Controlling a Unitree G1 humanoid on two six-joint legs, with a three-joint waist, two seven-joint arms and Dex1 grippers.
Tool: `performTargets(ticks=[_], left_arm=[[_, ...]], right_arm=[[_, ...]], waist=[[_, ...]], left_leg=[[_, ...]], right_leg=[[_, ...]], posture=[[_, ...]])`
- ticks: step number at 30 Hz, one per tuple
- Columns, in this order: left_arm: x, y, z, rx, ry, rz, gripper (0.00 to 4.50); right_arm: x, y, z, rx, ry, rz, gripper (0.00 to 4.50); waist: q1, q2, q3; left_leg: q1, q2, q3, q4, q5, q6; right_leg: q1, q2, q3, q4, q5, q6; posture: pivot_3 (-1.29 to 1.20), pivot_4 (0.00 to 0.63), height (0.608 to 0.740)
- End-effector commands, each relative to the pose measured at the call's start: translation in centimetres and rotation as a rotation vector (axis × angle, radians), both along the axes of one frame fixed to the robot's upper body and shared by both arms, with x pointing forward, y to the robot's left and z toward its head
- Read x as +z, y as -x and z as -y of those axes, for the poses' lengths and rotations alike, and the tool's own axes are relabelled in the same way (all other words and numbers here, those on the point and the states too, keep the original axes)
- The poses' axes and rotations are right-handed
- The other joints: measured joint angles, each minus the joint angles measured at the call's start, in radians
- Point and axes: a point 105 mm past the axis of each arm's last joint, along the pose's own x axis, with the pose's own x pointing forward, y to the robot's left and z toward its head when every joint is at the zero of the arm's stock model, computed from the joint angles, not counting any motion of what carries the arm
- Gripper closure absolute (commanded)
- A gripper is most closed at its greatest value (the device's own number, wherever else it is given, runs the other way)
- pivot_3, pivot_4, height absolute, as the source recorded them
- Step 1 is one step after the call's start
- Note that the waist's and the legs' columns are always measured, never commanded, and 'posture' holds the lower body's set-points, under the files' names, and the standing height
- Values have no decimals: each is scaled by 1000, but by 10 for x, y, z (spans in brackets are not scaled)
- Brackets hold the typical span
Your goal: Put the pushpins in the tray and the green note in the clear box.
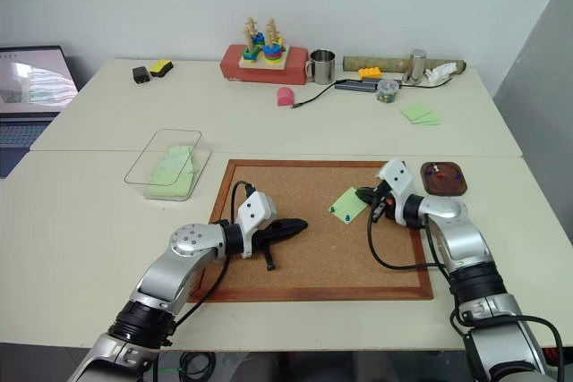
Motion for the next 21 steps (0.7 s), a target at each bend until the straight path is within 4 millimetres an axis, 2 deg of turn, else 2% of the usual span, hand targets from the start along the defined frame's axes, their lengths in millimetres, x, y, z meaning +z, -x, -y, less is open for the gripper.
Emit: performTargets(ticks=[1, 4, 14, 18, 21], left_arm=[[-28, 1, -12, 58, -46, -87, 4500], [-34, 1, -13, 60, -57, -95, 4500], [-37, 1, -13, 58, -62, -96, 4500], [-37, 1, -12, 55, -70, -93, 4500], [-37, 1, -12, 52, -72, -90, 4500]], right_arm=[[32, 1, 1, 8, -83, 84, 4488], [39, 2, 2, -3, -126, 80, 4488], [51, 10, 7, -14, -180, 77, 4488], [62, 11, 20, -50, -194, 102, 4488], [69, 12, 37, -100, -172, 128, 4488]], waist=[[0, 0, 0], [0, 1, -1], [0, 4, -3], [0, 4, -3], [0, 4, -3]], left_leg=[[0, 0, 0, 0, 0, 0], [0, 0, 0, 0, 0, 0], [2, 0, 0, 0, 0, 0], [2, 0, 0, 0, 0, 0], [2, 0, 0, 0, 0, 0]], right_leg=[[0, 0, 0, 0, 0, 0], [0, 0, 0, 0, 0, 0], [2, 0, 0, 0, 0, 0], [2, 0, 0, 0, 0, 0], [2, 0, 0, 0, 0, 0]], posture=[[0, 150, 740], [0, 150, 740], [0, 150, 740], [0, 150, 740], [0, 150, 740]])
